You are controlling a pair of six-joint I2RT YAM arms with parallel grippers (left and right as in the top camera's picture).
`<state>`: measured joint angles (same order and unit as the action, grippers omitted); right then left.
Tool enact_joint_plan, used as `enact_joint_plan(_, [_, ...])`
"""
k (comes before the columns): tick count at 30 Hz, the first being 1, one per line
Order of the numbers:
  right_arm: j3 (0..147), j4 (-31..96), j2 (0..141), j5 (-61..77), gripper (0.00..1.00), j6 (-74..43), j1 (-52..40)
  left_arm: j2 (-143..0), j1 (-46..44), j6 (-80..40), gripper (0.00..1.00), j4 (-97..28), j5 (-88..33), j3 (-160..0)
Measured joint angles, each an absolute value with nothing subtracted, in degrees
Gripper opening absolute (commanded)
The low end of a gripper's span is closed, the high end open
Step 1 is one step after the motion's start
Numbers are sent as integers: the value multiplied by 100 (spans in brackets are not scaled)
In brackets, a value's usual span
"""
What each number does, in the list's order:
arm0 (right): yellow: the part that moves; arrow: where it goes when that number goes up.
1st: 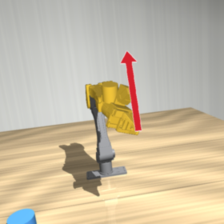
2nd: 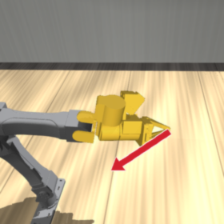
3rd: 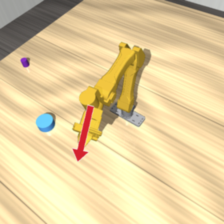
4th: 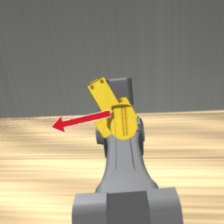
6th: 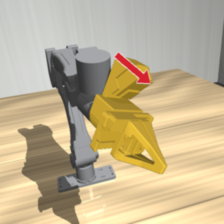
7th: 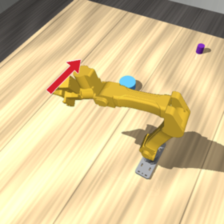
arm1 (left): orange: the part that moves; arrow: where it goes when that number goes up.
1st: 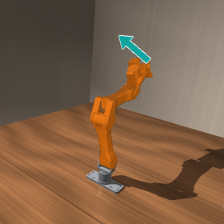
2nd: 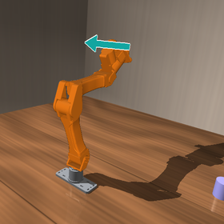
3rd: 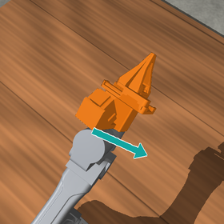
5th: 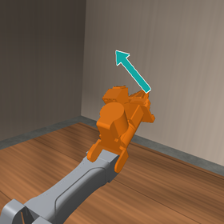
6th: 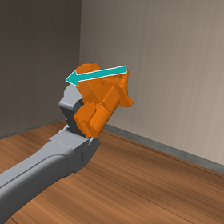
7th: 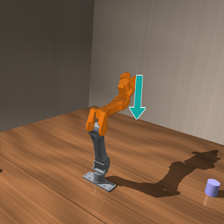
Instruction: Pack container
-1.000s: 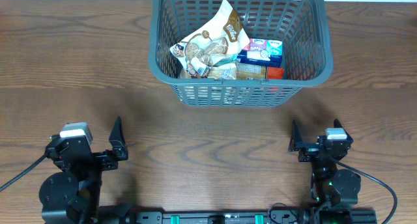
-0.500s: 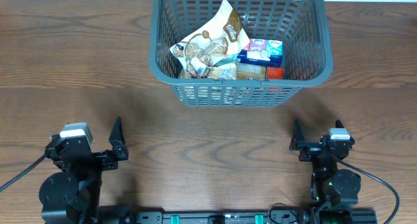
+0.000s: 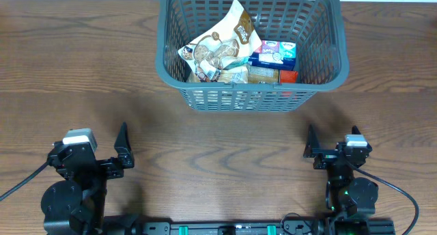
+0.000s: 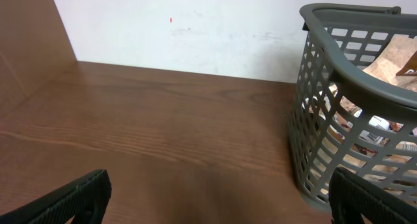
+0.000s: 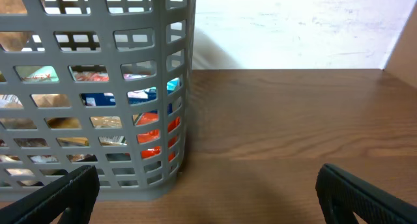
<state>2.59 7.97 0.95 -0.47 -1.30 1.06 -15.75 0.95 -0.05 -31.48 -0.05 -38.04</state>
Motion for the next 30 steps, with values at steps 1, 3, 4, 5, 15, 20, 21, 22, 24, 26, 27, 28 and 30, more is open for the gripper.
enact_joint_plan(1, [259,797,95,-47,99,-130,106,-1575,95,-5,99,-3148,-5,-3804])
enact_joint_plan(3, [259,797,95,-47,99,-130,106,-1575,95,-5,99,-3148,-5,-3804])
enact_joint_plan(4, [259,797,95,-47,99,-130,106,-1575,95,-5,99,-3148,-5,-3804])
enact_joint_plan(5, [259,797,95,-47,99,-130,106,-1575,95,-5,99,-3148,-5,-3804])
enact_joint_plan(15, [257,794,95,-51,99,-130,106,-1522,-191,-23,99,-4040,-185,-3688])
enact_joint_plan(20, [255,794,95,-51,99,-130,106,-1096,-344,-23,99,-3258,-276,-3002])
enact_joint_plan(21, [252,794,95,-54,99,-130,106,-978,-346,-23,99,-3011,-283,-2814])
enact_joint_plan(22, [250,794,95,-58,99,-130,106,-843,-346,-21,99,-2720,-285,-2580])
enact_joint_plan(24, [250,794,95,-64,99,-130,106,-642,-349,-23,99,-2324,-287,-2228])
enact_joint_plan(26, [250,797,95,-67,99,-132,106,-443,-349,-23,99,-1839,-285,-1828])
enact_joint_plan(27, [250,797,95,-67,99,-130,106,-384,-349,-21,99,-1682,-281,-1702])
enact_joint_plan(28, [250,797,93,-67,99,-130,106,-309,-349,-21,99,-1424,-281,-1507])
enact_joint_plan(30, [250,794,93,-69,99,-130,106,-217,-349,-23,99,-1000,-272,-1212])
